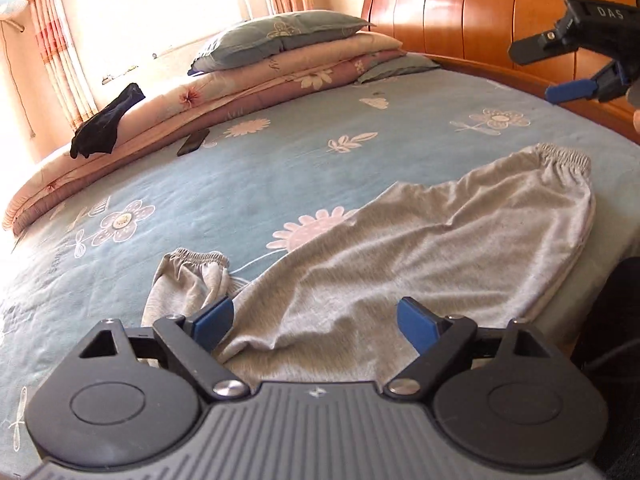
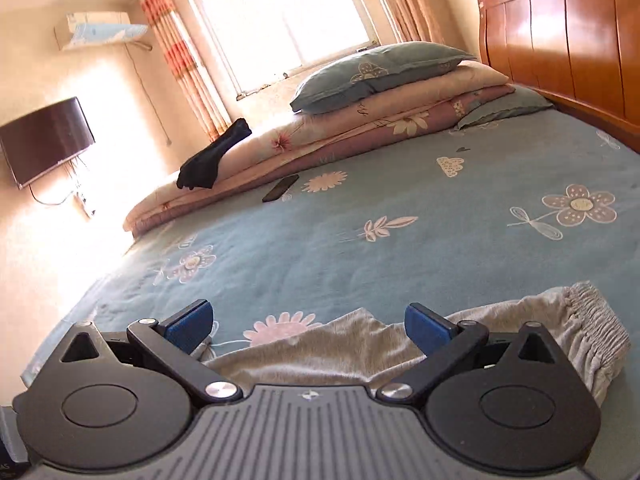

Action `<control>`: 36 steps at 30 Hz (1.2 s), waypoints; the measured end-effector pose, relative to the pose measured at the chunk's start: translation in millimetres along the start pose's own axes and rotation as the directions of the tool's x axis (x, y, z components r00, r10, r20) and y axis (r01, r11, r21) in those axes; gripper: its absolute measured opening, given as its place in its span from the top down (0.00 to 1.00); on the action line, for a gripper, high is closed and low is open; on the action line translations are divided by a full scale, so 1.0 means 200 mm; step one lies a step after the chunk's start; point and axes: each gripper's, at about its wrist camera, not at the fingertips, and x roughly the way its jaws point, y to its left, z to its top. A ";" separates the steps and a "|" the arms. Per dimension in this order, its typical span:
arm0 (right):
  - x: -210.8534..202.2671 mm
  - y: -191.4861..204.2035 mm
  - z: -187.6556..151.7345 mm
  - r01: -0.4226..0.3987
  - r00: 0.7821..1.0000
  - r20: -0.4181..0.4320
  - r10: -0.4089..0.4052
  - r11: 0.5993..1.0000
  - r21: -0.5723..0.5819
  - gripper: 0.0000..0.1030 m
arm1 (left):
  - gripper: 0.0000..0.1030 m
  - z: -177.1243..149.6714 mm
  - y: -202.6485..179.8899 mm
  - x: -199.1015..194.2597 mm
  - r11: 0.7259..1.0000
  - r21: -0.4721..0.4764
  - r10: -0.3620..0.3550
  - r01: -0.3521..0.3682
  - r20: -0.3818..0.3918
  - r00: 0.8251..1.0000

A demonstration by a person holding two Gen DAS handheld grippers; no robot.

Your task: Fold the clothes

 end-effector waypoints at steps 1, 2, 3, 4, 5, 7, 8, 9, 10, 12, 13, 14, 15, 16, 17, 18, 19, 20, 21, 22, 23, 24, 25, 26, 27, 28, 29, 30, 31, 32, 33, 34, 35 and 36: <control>0.01 -0.03 -0.03 -0.027 0.999 -0.019 0.028 0.999 0.028 0.00 | 0.17 0.00 0.00 0.01 1.000 -0.011 -0.006 0.006 0.002 1.000; 0.04 -0.06 -0.07 -0.056 0.997 -0.044 0.059 0.997 0.051 0.00 | 0.17 -0.02 0.00 0.04 0.999 -0.038 -0.021 0.020 -0.008 1.000; 0.07 -0.09 -0.11 -0.084 0.994 -0.067 0.089 0.994 0.074 0.00 | 0.17 -0.04 0.00 0.08 0.997 -0.068 -0.037 0.036 -0.020 0.999; 0.12 -0.11 -0.17 -0.102 0.989 -0.096 0.111 0.990 0.093 0.00 | 0.19 -0.06 0.01 0.14 0.992 -0.114 -0.052 0.047 -0.044 0.998; 0.18 -0.14 -0.22 -0.116 0.983 -0.126 0.130 0.987 0.111 0.00 | 0.24 -0.08 0.03 0.21 0.985 -0.163 -0.068 0.056 -0.070 0.995; 0.32 -0.19 -0.34 -0.108 0.978 -0.164 0.127 0.987 0.119 0.00 | 0.32 -0.12 0.05 0.36 0.973 -0.228 -0.078 0.046 -0.135 0.988; 0.40 -0.20 -0.40 -0.090 0.978 -0.179 0.108 0.990 0.107 0.00 | 0.33 -0.15 0.04 0.41 0.966 -0.257 -0.082 0.036 -0.170 0.982; 0.45 -0.21 -0.44 -0.067 0.976 -0.201 0.085 0.994 0.092 0.00 | 0.33 -0.17 0.04 0.44 0.960 -0.277 -0.093 0.036 -0.196 0.976; 0.51 -0.21 -0.48 -0.044 0.972 -0.225 0.060 0.996 0.077 0.00 | 0.33 -0.20 0.03 0.46 0.952 -0.304 -0.115 0.045 -0.216 0.970; 0.55 -0.24 -0.55 -0.043 0.969 -0.239 0.058 0.997 0.067 0.00 | 0.33 -0.29 0.03 0.46 0.932 -0.358 -0.155 0.055 -0.254 0.955; 0.56 -0.25 -0.58 -0.046 0.968 -0.242 0.060 0.997 0.064 0.00 | 0.33 -0.33 0.02 0.43 0.931 -0.361 -0.157 0.055 -0.258 0.953; 0.56 -0.25 -0.61 -0.054 0.970 -0.233 0.066 0.997 0.058 0.00 | 0.30 -0.36 0.02 0.41 0.931 -0.360 -0.156 0.055 -0.258 0.953; 0.55 -0.26 -0.62 -0.065 0.973 -0.219 0.074 0.997 0.050 0.00 | 0.29 -0.40 0.01 0.38 0.932 -0.359 -0.155 0.054 -0.259 0.954; 0.54 -0.26 -0.64 -0.075 0.976 -0.202 0.082 0.996 0.039 0.00 | 0.29 -0.42 0.02 0.35 0.934 -0.353 -0.155 0.053 -0.267 0.951; 0.53 -0.26 -0.66 -0.085 0.979 -0.186 0.089 0.996 0.027 0.00 | 0.30 -0.43 0.03 0.32 0.934 -0.353 -0.154 0.050 -0.274 0.949; 0.51 -0.26 -0.68 -0.095 0.981 -0.169 0.096 0.995 0.014 0.00 | 0.30 -0.41 0.05 0.29 0.935 -0.352 -0.144 0.041 -0.273 0.951; 0.50 -0.26 -0.70 -0.100 0.983 -0.155 0.098 0.995 -0.009 0.00 | 0.30 -0.39 0.07 0.26 0.936 -0.350 -0.133 0.031 -0.271 0.953; 0.50 -0.24 -0.72 -0.101 0.986 -0.141 0.094 0.994 -0.046 0.00 | 0.30 -0.36 0.10 0.23 0.946 -0.324 -0.098 0.012 -0.250 0.963; 0.49 -0.23 -0.73 -0.096 0.988 -0.131 0.085 0.992 -0.087 0.00 | 0.30 -0.32 0.13 0.21 0.956 -0.295 -0.058 -0.010 -0.223 0.973; 0.49 -0.21 -0.75 -0.090 0.990 -0.122 0.074 0.988 -0.127 0.00 | 0.30 -0.27 0.16 0.19 0.965 -0.258 -0.004 -0.048 -0.199 0.980; 0.49 -0.19 -0.77 -0.081 0.991 -0.115 0.063 0.984 -0.157 0.00 | 0.30 -0.22 0.20 0.20 0.970 -0.227 0.044 -0.088 -0.193 0.980; 0.48 -0.18 -0.78 -0.071 0.993 -0.110 0.051 0.981 -0.181 0.00 | 0.33 -0.18 0.23 0.22 0.972 -0.196 0.091 -0.129 -0.189 0.978; 0.48 -0.17 -0.79 -0.062 0.994 -0.105 0.041 0.977 -0.206 0.00 | 0.33 -0.13 0.27 0.24 0.972 -0.166 0.138 -0.169 -0.183 0.973; 0.48 -0.15 -0.80 -0.053 0.994 -0.100 0.031 0.972 -0.230 0.00 | 0.38 -0.09 0.31 0.28 0.970 -0.149 0.164 -0.195 -0.195 0.967; 0.48 -0.15 -0.81 -0.050 0.995 -0.094 0.028 0.969 -0.243 0.00 | 0.44 -0.06 0.34 0.33 0.967 -0.134 0.187 -0.217 -0.210 0.960; 0.48 -0.15 -0.82 -0.051 0.996 -0.082 0.031 0.968 -0.247 0.00 | 0.47 -0.03 0.37 0.39 0.964 -0.135 0.192 -0.227 -0.231 0.954; 0.48 -0.16 -0.83 -0.056 0.997 -0.068 0.040 0.967 -0.250 0.00 | 0.48 0.00 0.40 0.45 0.962 -0.140 0.194 -0.235 -0.253 0.948; 0.47 -0.17 -0.84 -0.062 0.997 -0.054 0.050 0.966 -0.253 0.00 | 0.48 0.02 0.42 0.51 0.960 -0.152 0.186 -0.234 -0.277 0.943; 0.47 -0.18 -0.84 -0.070 0.997 -0.047 0.061 0.966 -0.249 0.00 | 0.48 0.04 0.44 0.58 0.959 -0.165 0.175 -0.232 -0.302 0.937; 0.46 -0.19 -0.84 -0.079 0.997 -0.042 0.071 0.967 -0.244 0.00 | 0.48 0.06 0.44 0.64 0.958 -0.172 0.165 -0.228 -0.321 0.933; 0.46 -0.20 -0.84 -0.088 0.996 -0.038 0.081 0.967 -0.238 0.00 | 0.48 0.08 0.45 0.70 0.958 -0.178 0.154 -0.224 -0.338 0.928; 0.46 -0.21 -0.84 -0.097 0.995 -0.033 0.091 0.968 -0.233 0.00 | 0.48 0.10 0.45 0.76 0.956 -0.183 0.152 -0.227 -0.354 0.923; 0.46 -0.22 -0.84 -0.105 0.994 -0.028 0.102 0.968 -0.227 0.00 | 0.48 0.11 0.45 0.81 0.956 -0.177 0.156 -0.234 -0.371 0.916; 0.46 -0.23 -0.84 -0.114 0.993 -0.025 0.111 0.968 -0.224 0.00 | 0.47 0.13 0.44 0.87 0.956 -0.169 0.161 -0.242 -0.388 0.907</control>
